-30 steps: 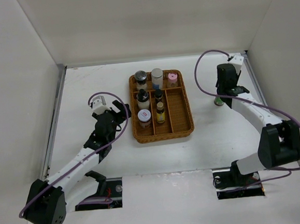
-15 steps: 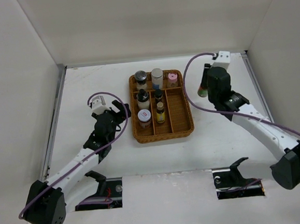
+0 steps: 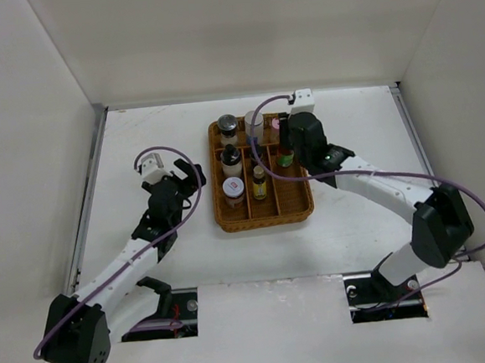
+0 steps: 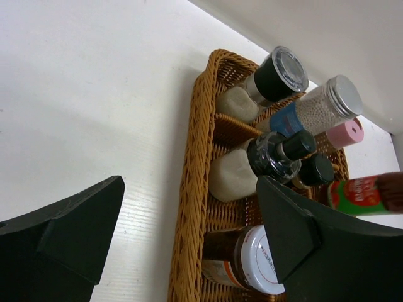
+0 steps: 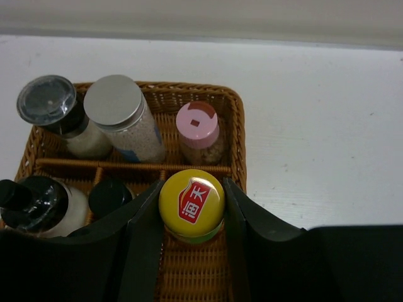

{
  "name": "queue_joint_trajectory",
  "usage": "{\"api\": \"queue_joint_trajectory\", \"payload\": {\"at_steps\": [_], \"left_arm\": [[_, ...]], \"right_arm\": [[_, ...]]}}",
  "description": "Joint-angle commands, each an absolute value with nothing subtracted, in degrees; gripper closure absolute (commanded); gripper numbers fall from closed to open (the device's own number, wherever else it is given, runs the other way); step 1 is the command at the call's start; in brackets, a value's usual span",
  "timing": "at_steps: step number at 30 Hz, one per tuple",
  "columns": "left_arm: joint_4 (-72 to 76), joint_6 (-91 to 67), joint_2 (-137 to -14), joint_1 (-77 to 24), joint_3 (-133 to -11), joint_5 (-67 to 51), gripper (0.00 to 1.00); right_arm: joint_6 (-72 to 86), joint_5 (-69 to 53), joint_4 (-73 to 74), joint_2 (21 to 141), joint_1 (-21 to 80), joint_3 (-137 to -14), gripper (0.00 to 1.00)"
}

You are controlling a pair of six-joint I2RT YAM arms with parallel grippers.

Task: Organize the condiment bottles

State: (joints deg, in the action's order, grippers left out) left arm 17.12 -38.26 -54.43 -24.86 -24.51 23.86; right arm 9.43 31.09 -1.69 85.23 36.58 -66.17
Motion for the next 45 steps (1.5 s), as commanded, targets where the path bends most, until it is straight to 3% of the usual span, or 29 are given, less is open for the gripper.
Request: {"api": "queue_joint_trajectory", "payload": {"at_steps": [1,3,6,12,19,31,40,43,45], "left_arm": [[17.75,-39.11,-54.58,-23.86,-26.98,24.43,0.13],[17.75,-39.29,-54.75,-23.25,-26.63,24.52,0.12],[17.75,-39.38,-55.46,-22.63,-26.54,24.26,0.00],[17.05,-39.38,-56.60,-22.19,-26.63,24.52,0.00],[13.89,-39.38,-58.01,-21.58,-27.68,24.43,0.00],[7.66,-39.81,-56.95,-21.40,-30.23,23.73,0.00],[5.10,-40.52,-55.72,-22.72,-30.15,23.38,0.00],[4.48,-40.78,-55.63,-23.42,-29.45,23.12,0.00],[4.39,-40.96,-55.55,-23.86,-28.74,22.59,0.00]], "right_arm": [[10.02,30.77,-12.65,85.95,36.87,-70.58,0.72],[9.67,30.50,-13.62,87.62,36.87,-70.40,0.72],[9.93,30.67,-14.41,89.55,36.87,-69.61,0.72],[9.84,31.46,-16.08,90.70,37.13,-67.24,0.66],[9.58,32.08,-16.70,89.04,37.75,-65.57,0.33],[11.68,30.85,-15.73,72.09,36.35,-57.06,0.01],[28.02,29.09,-18.37,58.63,23.70,-35.35,0.00],[32.25,27.08,-18.81,57.83,18.77,-31.03,0.05],[34.27,26.19,-18.46,57.22,16.75,-29.54,0.19]]}}
